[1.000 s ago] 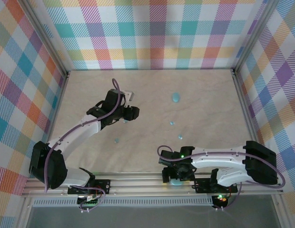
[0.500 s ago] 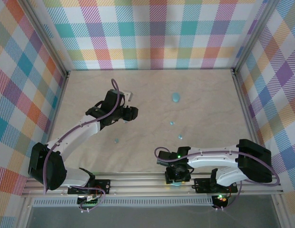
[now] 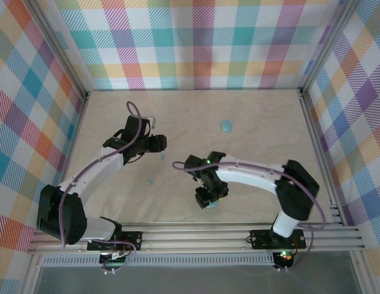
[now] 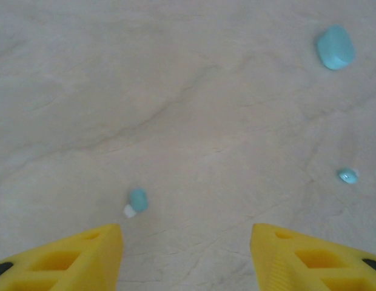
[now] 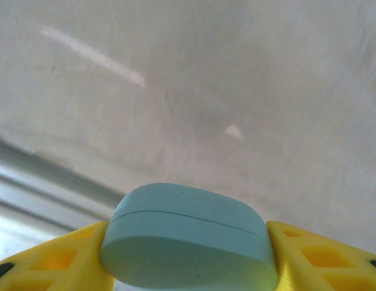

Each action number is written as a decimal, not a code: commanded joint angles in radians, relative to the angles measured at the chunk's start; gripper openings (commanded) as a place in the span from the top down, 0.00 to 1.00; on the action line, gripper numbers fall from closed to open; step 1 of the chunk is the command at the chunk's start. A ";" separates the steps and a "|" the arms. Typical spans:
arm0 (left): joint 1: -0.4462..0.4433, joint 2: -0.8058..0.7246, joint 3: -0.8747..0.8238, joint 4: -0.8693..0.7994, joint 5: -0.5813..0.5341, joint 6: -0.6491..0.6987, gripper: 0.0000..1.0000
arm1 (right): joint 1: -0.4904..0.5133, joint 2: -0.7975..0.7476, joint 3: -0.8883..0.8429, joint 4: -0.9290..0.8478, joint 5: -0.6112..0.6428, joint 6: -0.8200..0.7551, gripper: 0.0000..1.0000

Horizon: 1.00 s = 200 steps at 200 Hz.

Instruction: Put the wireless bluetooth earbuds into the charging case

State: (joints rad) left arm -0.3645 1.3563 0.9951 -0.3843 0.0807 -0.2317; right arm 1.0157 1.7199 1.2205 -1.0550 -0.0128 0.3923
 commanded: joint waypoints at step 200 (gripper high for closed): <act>0.032 -0.083 -0.114 -0.029 0.026 -0.098 0.42 | -0.042 -0.064 -0.157 0.436 -0.065 1.109 0.14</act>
State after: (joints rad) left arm -0.3351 1.2846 0.8856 -0.3939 0.0845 -0.3122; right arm 0.9619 1.6299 1.0378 -0.7036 -0.0677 1.2556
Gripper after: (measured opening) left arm 0.576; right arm 0.844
